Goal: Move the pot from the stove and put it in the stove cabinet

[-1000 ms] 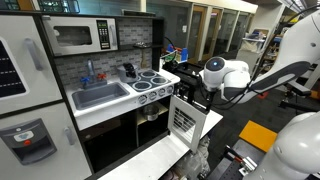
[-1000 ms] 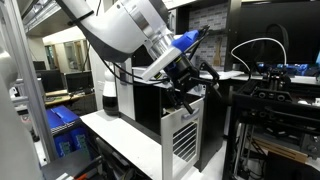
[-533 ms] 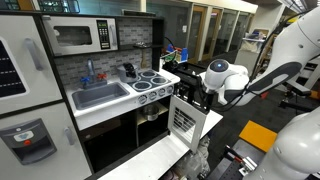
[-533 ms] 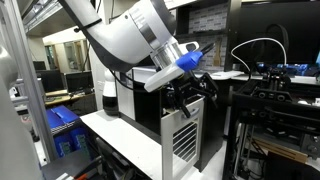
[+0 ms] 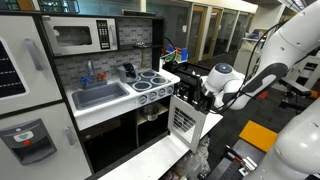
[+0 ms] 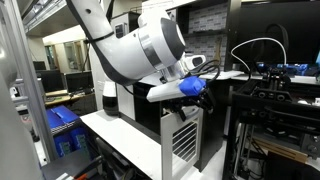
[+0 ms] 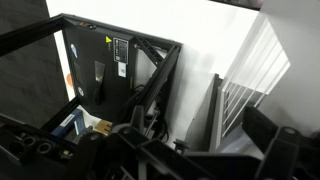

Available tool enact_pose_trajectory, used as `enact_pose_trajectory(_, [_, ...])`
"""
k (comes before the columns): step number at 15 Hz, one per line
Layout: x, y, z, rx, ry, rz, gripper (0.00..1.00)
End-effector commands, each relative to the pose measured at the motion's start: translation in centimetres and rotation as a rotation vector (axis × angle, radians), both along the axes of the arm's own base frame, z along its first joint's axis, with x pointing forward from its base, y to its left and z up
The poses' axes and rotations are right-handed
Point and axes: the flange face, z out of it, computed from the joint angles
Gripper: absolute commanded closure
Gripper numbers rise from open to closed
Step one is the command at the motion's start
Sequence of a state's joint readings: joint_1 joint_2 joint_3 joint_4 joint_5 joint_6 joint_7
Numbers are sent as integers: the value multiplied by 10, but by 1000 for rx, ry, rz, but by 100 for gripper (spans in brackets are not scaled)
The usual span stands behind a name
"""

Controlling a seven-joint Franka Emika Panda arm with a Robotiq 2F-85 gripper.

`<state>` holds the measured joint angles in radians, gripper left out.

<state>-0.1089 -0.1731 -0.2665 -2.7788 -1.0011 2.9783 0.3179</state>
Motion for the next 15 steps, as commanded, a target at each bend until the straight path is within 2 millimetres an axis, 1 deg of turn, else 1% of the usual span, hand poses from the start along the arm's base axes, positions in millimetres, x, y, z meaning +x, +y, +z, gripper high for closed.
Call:
enact_pose_trajectory(1, [3,7,-7,42,-11,25,0])
enact_pose_trajectory(4, [3,14,-7,44,-10,42,0])
enact_pose_trajectory(7, [4,28,-5,46,-18,79,0])
enact_pose_trajectory(10, [5,52,0,48,-33,138,0])
enact_pose_trajectory(11, [5,62,2,51,-42,165,0])
enact_pose_trajectory(15, [16,101,17,68,-104,267,0])
